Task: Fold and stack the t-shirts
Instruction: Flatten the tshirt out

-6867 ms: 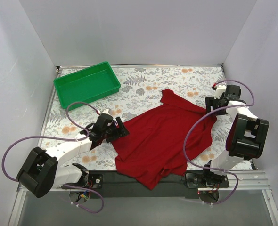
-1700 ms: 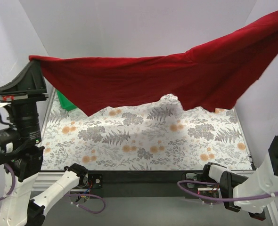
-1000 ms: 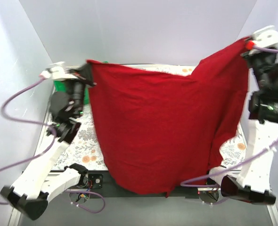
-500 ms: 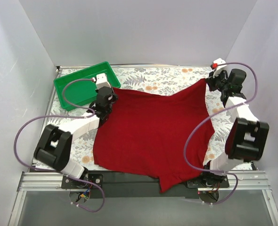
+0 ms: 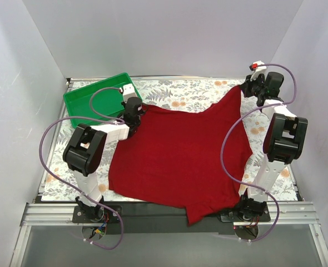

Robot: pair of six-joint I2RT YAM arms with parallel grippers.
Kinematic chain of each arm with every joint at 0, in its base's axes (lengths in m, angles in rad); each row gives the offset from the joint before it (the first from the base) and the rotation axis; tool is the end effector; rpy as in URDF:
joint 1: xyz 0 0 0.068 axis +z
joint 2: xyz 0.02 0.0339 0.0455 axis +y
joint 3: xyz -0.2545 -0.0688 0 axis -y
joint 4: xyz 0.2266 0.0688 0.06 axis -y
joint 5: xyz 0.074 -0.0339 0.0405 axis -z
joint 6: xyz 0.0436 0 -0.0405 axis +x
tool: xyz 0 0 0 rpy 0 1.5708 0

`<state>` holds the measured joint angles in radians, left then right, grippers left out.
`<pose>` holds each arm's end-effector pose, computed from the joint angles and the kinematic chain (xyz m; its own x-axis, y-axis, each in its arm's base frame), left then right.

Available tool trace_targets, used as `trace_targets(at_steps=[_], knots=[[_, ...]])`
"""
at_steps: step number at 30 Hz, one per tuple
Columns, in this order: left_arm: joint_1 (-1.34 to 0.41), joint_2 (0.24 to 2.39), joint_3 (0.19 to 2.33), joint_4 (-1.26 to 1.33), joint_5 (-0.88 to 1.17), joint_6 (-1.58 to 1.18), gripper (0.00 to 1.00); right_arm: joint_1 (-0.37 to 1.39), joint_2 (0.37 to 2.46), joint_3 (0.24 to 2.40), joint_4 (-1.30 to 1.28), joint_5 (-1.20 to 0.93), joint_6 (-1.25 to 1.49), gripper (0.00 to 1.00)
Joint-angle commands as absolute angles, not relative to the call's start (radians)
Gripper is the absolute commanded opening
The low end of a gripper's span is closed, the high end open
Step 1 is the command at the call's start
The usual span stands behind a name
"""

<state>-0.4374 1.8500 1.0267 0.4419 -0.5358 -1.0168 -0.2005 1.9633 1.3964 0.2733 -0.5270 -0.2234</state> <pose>0.3642 -0.1457 0.1912 -0.1221 -0.7502 -0.6499 -0.3209 0.6495 -0.6893 0.4430 -0.0677 0.2453 -0.2102 -0.1527 -0.9657 -0.3550 0.9322 -0.0701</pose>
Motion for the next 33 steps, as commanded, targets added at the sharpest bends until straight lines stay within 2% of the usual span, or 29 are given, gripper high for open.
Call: trace_targets(at_steps=[1,11,13,14,15,16,17,18,19,21,23,27,30,31,33], knots=[[-0.426,1.885,1.092,0.471,-0.566,-1.0,0.0,-0.198,2.005,1.486,0.345,-0.497,-0.176,0.01],[-0.422,1.954,1.169,0.446,-0.551,-0.989,0.0,-0.169,2.082,1.565,0.295,-0.39,-0.173,0.02],[-0.419,1.963,1.186,0.428,-0.549,-0.991,0.0,-0.167,2.085,1.572,0.279,-0.37,-0.172,0.06],[-0.419,1.965,1.19,0.422,-0.549,-0.991,0.02,-0.167,2.083,1.575,0.27,-0.361,-0.173,0.14],[-0.417,1.968,1.198,0.402,-0.54,-0.991,0.09,-0.167,2.079,1.577,0.262,-0.359,-0.175,0.21],[-0.417,1.962,1.212,0.388,-0.531,-0.992,0.21,-0.169,2.074,1.583,0.244,-0.367,-0.189,0.37],[-0.417,1.953,1.219,0.374,-0.52,-0.989,0.32,-0.167,2.066,1.582,0.235,-0.37,-0.196,0.45],[-0.417,1.942,1.224,0.352,-0.509,-0.988,0.5,-0.167,2.045,1.582,0.227,-0.374,-0.204,0.52],[-0.417,1.93,1.227,0.344,-0.482,-0.985,0.54,-0.167,2.03,1.578,0.218,-0.382,-0.212,0.67],[-0.413,1.876,1.226,0.341,-0.453,-0.96,0.62,-0.167,1.984,1.565,0.193,-0.394,-0.244,0.77],[-0.41,1.844,1.241,0.325,-0.405,-0.948,0.63,-0.169,1.932,1.54,0.166,-0.417,-0.273,0.84],[-0.376,1.862,1.374,0.137,-0.309,-0.96,0.63,-0.169,1.852,1.496,0.066,-0.543,-0.31,0.85],[-0.351,1.922,1.481,0.023,-0.209,-0.982,0.51,-0.167,1.801,1.432,-0.027,-0.688,-0.31,0.82],[-0.348,1.957,1.5,0.014,-0.178,-0.974,0.48,-0.167,1.789,1.415,-0.046,-0.753,-0.31,0.77],[-0.345,1.992,1.537,0.005,-0.09,-0.97,0.3,-0.164,1.755,1.375,-0.087,-0.817,-0.313,0.66]])
